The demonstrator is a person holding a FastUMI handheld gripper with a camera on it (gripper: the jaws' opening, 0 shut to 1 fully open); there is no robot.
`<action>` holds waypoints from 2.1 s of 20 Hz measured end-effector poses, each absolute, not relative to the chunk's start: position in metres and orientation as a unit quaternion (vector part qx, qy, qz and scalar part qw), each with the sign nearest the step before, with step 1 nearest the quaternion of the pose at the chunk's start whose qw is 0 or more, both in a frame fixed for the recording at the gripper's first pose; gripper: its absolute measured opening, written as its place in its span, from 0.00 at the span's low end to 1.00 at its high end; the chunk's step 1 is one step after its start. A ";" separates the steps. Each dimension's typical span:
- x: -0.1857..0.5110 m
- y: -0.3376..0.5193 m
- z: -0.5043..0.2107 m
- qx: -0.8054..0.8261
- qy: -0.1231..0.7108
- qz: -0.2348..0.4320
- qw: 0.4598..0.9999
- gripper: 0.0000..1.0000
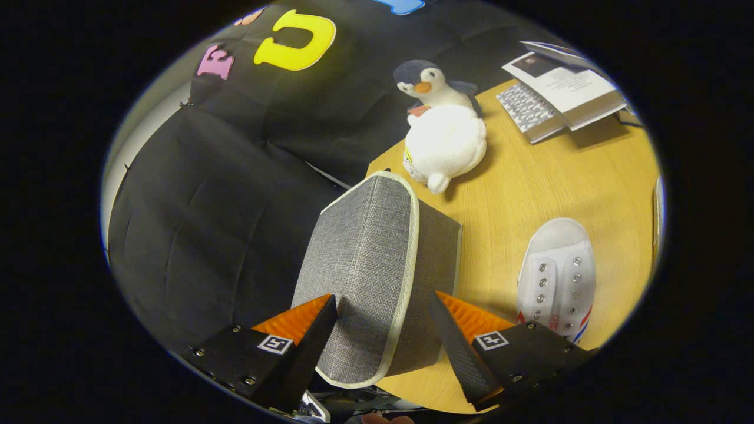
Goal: Open the storage box then place both shoes into the box .Put the left shoe in first, then the right shoe, with the right side of both shoes facing outward in a uniform manner.
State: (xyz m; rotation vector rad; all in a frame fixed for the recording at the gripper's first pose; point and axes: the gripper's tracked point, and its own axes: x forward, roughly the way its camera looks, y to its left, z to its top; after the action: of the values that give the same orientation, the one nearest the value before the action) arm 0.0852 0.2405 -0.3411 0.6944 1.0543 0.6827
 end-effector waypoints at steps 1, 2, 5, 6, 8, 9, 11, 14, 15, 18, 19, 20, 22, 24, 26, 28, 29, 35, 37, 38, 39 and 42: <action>0.084 0.242 -0.342 0.331 0.490 0.314 0.743 0.97; 0.085 0.245 -0.344 0.343 0.495 0.315 0.734 0.97; 0.085 0.252 -0.346 0.359 0.502 0.325 0.717 0.95; 0.086 0.251 -0.342 0.366 0.502 0.329 0.711 0.94; 0.083 0.256 -0.338 0.374 0.515 0.334 0.696 0.79; 0.082 0.256 -0.338 0.364 0.521 0.342 0.693 0.72; 0.079 0.254 -0.330 0.357 0.518 0.363 0.687 0.66; 0.070 0.256 -0.313 0.340 0.508 0.410 0.676 0.64; 0.065 0.257 -0.310 0.330 0.508 0.422 0.675 0.65; 0.056 0.262 -0.313 0.328 0.516 0.431 0.663 0.65; 0.054 0.264 -0.314 0.340 0.522 0.428 0.655 0.65; 0.054 0.265 -0.315 0.356 0.526 0.423 0.646 0.64; 0.059 0.266 -0.317 0.396 0.535 0.406 0.627 0.64; 0.067 0.263 -0.325 0.436 0.538 0.383 0.611 0.64; 0.070 0.264 -0.319 0.475 0.532 0.379 0.590 0.64; 0.075 0.262 -0.307 0.465 0.518 0.391 0.601 0.61; 0.073 0.262 -0.297 0.457 0.512 0.400 0.608 0.61; 0.074 0.277 -0.260 0.409 0.495 0.443 0.625 0.61; 0.073 0.290 -0.255 0.413 0.503 0.447 0.614 0.61; 0.075 0.298 -0.248 0.419 0.501 0.450 0.609 0.61; 0.075 0.305 -0.238 0.417 0.496 0.457 0.609 0.61; 0.080 0.331 -0.209 0.401 0.481 0.477 0.617 0.61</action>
State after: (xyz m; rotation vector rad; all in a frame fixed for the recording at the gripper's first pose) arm 0.0805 0.3305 -0.2094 0.9234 1.1077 1.0988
